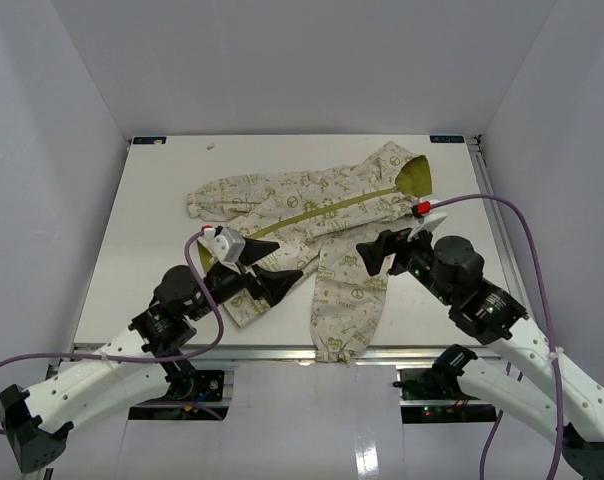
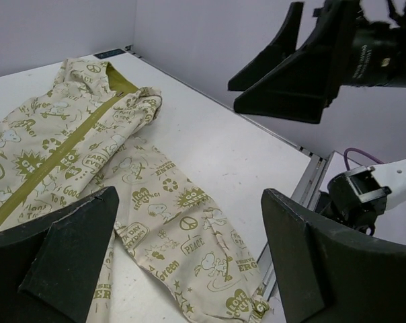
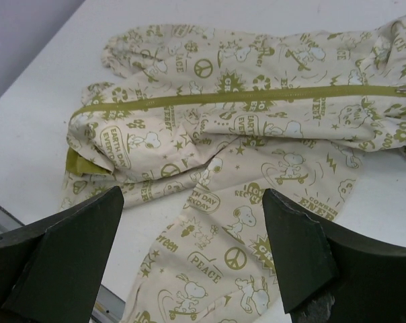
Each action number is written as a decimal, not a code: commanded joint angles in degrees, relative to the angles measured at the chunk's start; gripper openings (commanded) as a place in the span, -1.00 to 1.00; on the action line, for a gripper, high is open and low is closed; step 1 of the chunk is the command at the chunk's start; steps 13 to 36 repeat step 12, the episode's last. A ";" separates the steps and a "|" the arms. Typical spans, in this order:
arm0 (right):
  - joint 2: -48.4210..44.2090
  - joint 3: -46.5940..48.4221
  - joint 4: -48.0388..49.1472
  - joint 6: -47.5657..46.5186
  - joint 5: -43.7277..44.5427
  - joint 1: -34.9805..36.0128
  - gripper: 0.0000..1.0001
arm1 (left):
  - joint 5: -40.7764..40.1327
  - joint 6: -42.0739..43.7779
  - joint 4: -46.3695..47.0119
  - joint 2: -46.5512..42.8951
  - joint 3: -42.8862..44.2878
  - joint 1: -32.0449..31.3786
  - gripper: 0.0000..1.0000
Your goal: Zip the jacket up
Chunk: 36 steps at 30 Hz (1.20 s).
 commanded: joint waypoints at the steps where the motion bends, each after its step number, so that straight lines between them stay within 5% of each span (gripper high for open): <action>1: -2.30 1.04 0.28 -0.34 1.89 0.03 0.80 | -4.48 2.10 -2.19 1.40 -0.45 -1.07 0.96; 36: -5.50 -0.50 0.69 -0.18 0.85 0.03 0.81 | -5.83 3.89 -3.07 -0.08 -0.27 -3.37 0.96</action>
